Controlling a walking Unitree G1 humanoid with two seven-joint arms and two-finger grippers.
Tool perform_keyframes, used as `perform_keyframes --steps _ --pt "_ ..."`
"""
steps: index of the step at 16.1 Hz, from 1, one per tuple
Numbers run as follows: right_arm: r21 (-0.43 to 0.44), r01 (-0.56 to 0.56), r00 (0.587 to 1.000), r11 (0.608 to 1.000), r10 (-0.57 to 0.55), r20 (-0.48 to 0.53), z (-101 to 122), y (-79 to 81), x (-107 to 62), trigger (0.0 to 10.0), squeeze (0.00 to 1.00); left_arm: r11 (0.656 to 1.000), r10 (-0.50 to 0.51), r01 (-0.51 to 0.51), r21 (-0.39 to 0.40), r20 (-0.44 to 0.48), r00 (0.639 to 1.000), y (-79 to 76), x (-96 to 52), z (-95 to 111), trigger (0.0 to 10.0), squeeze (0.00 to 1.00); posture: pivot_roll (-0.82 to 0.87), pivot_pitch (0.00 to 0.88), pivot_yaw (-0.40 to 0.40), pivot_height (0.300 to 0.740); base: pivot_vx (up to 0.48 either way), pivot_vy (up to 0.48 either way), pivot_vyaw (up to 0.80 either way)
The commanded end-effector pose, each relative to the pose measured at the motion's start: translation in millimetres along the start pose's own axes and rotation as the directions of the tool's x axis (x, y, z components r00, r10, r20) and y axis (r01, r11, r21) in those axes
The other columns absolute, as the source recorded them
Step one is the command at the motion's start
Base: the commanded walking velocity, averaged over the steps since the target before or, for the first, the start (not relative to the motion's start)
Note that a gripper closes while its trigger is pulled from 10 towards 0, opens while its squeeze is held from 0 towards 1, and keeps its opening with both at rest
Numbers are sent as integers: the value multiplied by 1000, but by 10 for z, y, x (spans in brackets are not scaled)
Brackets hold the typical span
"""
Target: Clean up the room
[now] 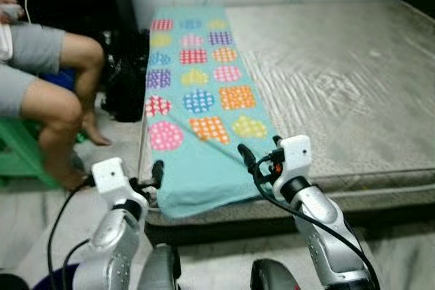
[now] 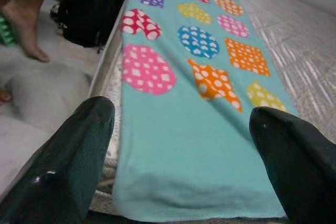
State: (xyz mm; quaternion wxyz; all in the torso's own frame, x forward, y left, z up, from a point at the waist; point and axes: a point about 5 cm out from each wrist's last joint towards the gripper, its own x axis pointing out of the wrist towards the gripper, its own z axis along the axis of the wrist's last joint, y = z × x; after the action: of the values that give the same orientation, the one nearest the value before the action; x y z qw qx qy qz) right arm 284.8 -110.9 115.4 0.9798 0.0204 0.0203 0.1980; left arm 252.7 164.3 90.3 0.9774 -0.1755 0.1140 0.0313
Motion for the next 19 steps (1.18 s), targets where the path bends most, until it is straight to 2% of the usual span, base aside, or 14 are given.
perform_keyframes --steps 1,6,15,19 --pt "-1 -21 1000 1000 21 22 51 33 25 10000 0 1000 -11 11 4 26 1000 -27 -1 56 10000 0 -109 81 2 640 0 0 0" --pt "-5 -50 998 999 50 24 46 84 30 10000 0 1000 -15 15 -7 37 999 -30 -17 63 10000 0 -105 88 -5 640 0 0 0" --pt "-24 -62 998 998 62 27 42 91 37 10000 0 1000 -22 22 -14 35 999 -27 -8 72 10000 0 -104 101 -2 640 315 0 0" --pt "-13 -59 998 998 59 28 44 93 43 10000 0 1000 -22 22 -13 34 999 -27 1 77 10000 0 -104 102 -1 640 289 0 264"
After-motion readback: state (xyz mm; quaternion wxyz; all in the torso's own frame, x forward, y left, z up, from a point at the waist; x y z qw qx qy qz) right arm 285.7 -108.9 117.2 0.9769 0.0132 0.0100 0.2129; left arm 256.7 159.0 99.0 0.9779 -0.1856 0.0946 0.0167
